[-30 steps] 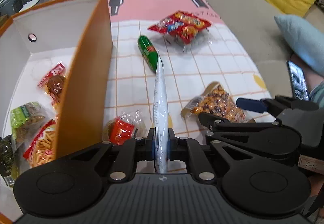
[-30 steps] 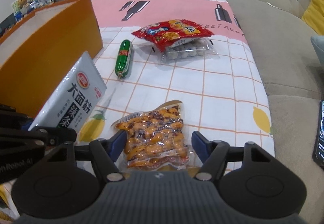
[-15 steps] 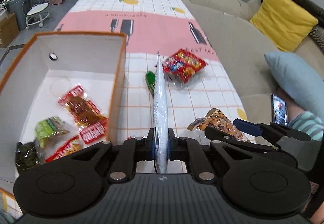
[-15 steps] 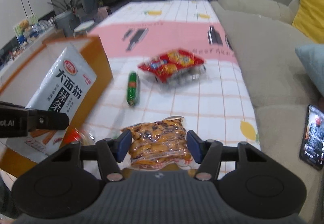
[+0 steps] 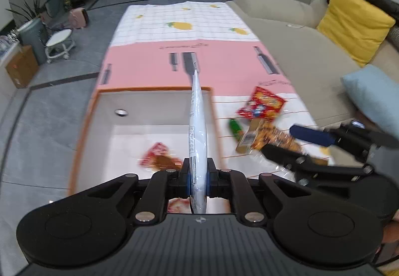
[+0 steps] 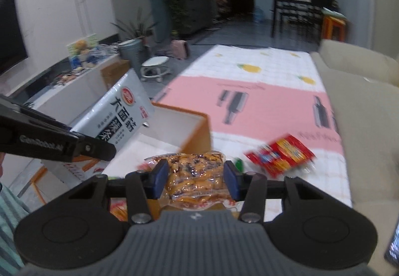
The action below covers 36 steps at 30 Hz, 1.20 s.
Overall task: Organize snacks
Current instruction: 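Carry both packets over the box and open both tools to drop them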
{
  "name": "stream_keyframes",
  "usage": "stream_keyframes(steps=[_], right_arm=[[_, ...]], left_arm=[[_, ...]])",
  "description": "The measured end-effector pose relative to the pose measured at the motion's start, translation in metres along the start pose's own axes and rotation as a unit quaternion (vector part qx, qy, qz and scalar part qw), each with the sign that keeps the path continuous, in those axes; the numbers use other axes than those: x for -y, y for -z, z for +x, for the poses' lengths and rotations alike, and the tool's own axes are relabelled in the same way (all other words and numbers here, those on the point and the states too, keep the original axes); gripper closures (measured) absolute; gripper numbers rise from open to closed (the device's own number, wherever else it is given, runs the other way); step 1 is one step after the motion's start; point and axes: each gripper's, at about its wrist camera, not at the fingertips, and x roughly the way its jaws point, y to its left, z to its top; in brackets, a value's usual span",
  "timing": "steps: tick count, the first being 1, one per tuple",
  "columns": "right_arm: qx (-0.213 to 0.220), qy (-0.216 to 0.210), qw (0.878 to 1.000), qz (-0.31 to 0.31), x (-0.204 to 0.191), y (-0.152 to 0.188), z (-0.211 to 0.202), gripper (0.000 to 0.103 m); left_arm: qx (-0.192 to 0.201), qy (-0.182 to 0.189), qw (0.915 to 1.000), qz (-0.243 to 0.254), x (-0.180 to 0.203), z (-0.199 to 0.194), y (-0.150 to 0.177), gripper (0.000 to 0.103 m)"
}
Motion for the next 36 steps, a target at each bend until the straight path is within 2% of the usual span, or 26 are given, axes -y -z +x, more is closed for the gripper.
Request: stream_keyframes(steps=[6, 14, 18, 23, 24, 25, 26, 29, 36], right_arm=[[0.008, -0.04, 0.999, -0.029, -0.031, -0.029, 0.021, 0.057], [-0.034, -0.061, 0.991, -0.112, -0.07, -0.049, 0.078, 0.057], [-0.057, -0.052, 0.98, -0.186, -0.091, -0.042, 0.106, 0.057], [-0.081, -0.029, 0.956, -0.279, -0.105, -0.025, 0.136, 0.058], [-0.084, -0.026, 0.952, -0.292, -0.106, -0.023, 0.141, 0.06], [-0.087, -0.023, 0.948, -0.305, -0.107, -0.02, 0.146, 0.083], [-0.088, -0.026, 0.946, -0.312, -0.106, -0.019, 0.15, 0.102], [-0.097, -0.007, 0.94, -0.328, -0.108, -0.018, 0.165, 0.103], [-0.114, -0.004, 0.943, -0.314, -0.099, -0.014, 0.176, 0.103]], left_arm=[[-0.024, -0.014, 0.9996, 0.003, -0.038, 0.008, -0.004, 0.092], [-0.068, -0.03, 0.9972, 0.008, -0.073, 0.048, -0.009, 0.092], [-0.097, -0.041, 0.9943, 0.017, -0.084, 0.069, -0.008, 0.092], [-0.132, -0.065, 0.9884, 0.039, -0.088, 0.095, -0.005, 0.092], [-0.136, -0.066, 0.9877, 0.039, -0.089, 0.099, -0.005, 0.092], [-0.14, -0.067, 0.9872, 0.036, -0.09, 0.103, -0.005, 0.092], [-0.144, -0.067, 0.9868, 0.033, -0.091, 0.106, -0.004, 0.092], [-0.153, -0.065, 0.9857, 0.027, -0.092, 0.115, -0.003, 0.092], [-0.171, -0.066, 0.9828, 0.025, -0.093, 0.124, 0.001, 0.091]])
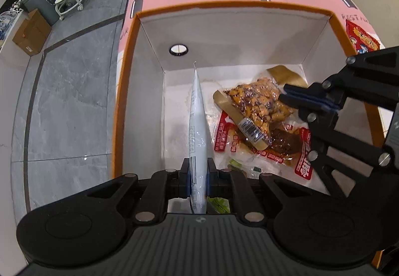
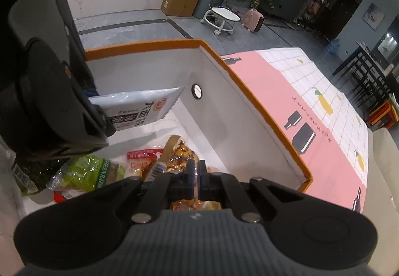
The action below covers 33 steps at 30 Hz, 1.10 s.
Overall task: Organize snacks
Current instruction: 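Carry both packets over the box and open both tools to drop them, then withdraw both tools from the box toward the red packet and green sausage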
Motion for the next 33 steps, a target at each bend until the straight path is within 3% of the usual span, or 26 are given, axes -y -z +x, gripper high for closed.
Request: stream_keyframes(steps=[5, 7, 13, 16, 18, 22, 33], right_arm=[[-0.002, 0.003, 1.0, 0.013, 0.005, 0.005, 0.0, 0.103], [-0.001, 0.004, 1.0, 0.015, 0.006, 0.005, -0.002, 0.103], [0.0, 0.007, 1.0, 0.016, 0.007, 0.009, -0.006, 0.103], [0.004, 0.007, 1.0, 0.018, 0.008, 0.011, -0.009, 0.098], [0.008, 0.007, 1.0, 0.02, 0.008, 0.012, -0.013, 0.086], [0.018, 0.004, 0.999, 0.028, 0.01, 0.015, -0.024, 0.077], [0.073, 0.012, 0.992, 0.099, 0.029, 0.037, -0.09, 0.057]], left_arm=[[0.0, 0.007, 1.0, -0.002, -0.002, -0.001, 0.0, 0.09], [0.002, 0.008, 0.9999, -0.007, -0.003, -0.003, -0.003, 0.08], [-0.001, -0.001, 0.9998, -0.019, -0.006, -0.006, -0.004, 0.072], [0.01, -0.027, 0.9995, -0.011, -0.004, -0.013, -0.002, 0.065], [0.016, -0.044, 0.9989, 0.003, -0.001, -0.018, -0.001, 0.063], [0.027, -0.06, 0.9978, 0.011, 0.004, -0.029, -0.001, 0.063], [0.123, 0.004, 0.9924, -0.002, 0.033, -0.094, 0.013, 0.057]])
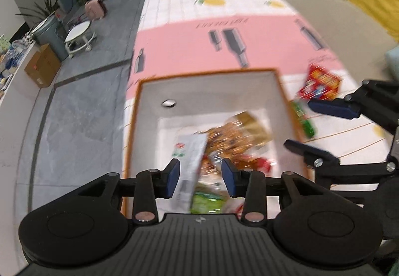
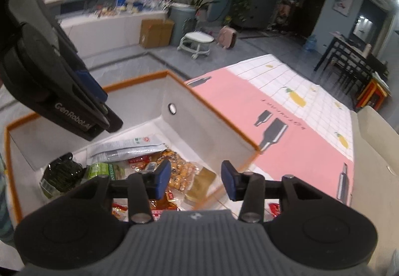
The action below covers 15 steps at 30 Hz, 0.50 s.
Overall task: Organize snacks
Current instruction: 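Withdraw both tools from the box toward the red packet and green sausage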
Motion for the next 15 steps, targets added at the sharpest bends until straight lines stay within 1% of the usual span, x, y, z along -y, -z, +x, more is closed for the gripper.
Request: stream_keyframes(steps=[2, 5, 9, 12, 15], right_arm=[[0.008, 0.004, 1.0, 0.017, 0.005, 0.006, -0.015, 0.055], [0.014, 0.013, 0.999, 0.045, 0.016, 0.019, -0.037, 0.055], [0.017, 0.029, 0.996, 0.083, 0.03, 0.045, -0.064, 0.054], [0.015, 0.04, 0.993, 0.109, 0.039, 0.063, -0.078, 0.053], [0.01, 0.055, 0.99, 0.128, 0.046, 0.084, -0.09, 0.05]], left_arm=[[0.015, 0.014, 0.9998, -0.002, 0.01, -0.012, 0.002, 0.056], [0.033, 0.036, 0.9988, -0.003, 0.026, -0.026, 0.005, 0.053], [0.053, 0.057, 0.997, -0.001, 0.048, -0.04, 0.012, 0.051], [0.064, 0.067, 0.9957, 0.001, 0.067, -0.047, 0.019, 0.05], [0.068, 0.088, 0.9938, -0.001, 0.087, -0.051, 0.027, 0.048]])
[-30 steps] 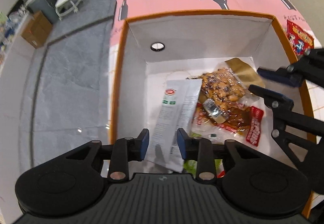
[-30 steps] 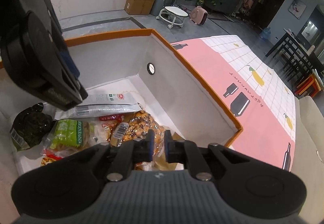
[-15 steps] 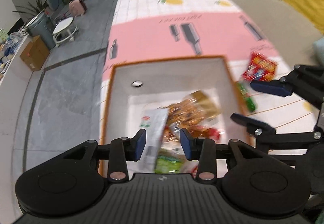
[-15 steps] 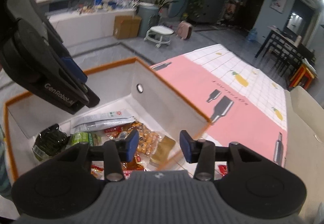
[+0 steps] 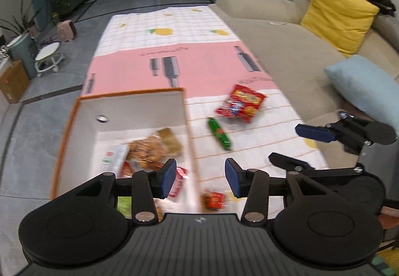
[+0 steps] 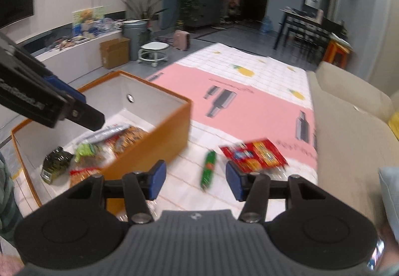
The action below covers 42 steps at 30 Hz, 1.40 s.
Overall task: Organize snacks
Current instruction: 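Withdraw both tools from the box toward the red packet and green sausage, then grasp the small red-and-clear packet with the left tool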
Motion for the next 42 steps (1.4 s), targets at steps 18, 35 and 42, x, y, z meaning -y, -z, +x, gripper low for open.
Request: stream_keyframes(steps=[18, 35, 42], right_arm=[[-0.081, 0.007, 0.992, 0.102, 0.05, 0.079, 0.027, 0.048], [-0.111, -0.024, 0.987, 0.114, 0.055, 0.085, 0.065, 0.048], [-0.117, -0.03, 0.986, 0.112, 0.055, 0.088, 0.076, 0.048]], left_arm=[[-0.09, 0.025, 0.9905, 0.101, 0.059, 0.067, 0.04, 0.048], [-0.265, -0.019, 0.8973, 0.353, 0.088, 0.156, 0.032, 0.047], [-0.279, -0.048, 0.8807, 0.38, 0.094, 0.173, 0.035, 0.046]])
